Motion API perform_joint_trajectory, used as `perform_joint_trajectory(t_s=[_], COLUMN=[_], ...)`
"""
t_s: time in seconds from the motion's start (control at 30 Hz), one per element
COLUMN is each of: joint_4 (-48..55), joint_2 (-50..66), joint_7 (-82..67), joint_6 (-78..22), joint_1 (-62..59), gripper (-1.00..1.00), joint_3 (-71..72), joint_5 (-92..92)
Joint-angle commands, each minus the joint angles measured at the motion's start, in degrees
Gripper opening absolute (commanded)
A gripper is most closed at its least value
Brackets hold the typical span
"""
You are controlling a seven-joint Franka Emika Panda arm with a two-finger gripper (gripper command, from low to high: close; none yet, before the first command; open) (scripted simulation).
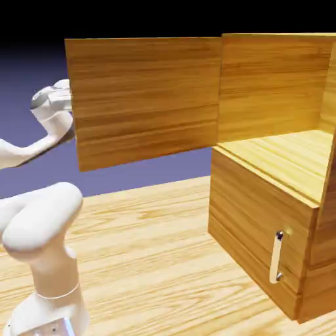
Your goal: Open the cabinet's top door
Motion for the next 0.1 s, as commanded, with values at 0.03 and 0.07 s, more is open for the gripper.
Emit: perform_joint_trajectory(t_s=[0.03, 0.07], joint_4=[4.2, 4.6], joint_2=[0.5, 0.6], joint_7=[-0.4, -0.5], joint_6=[-3.4, -3.6], joint_1=[-2.9, -3.2], gripper=[-1.0, -1.0], joint_3=[0.3, 0.3], joint_5=[-0.1, -0.1])
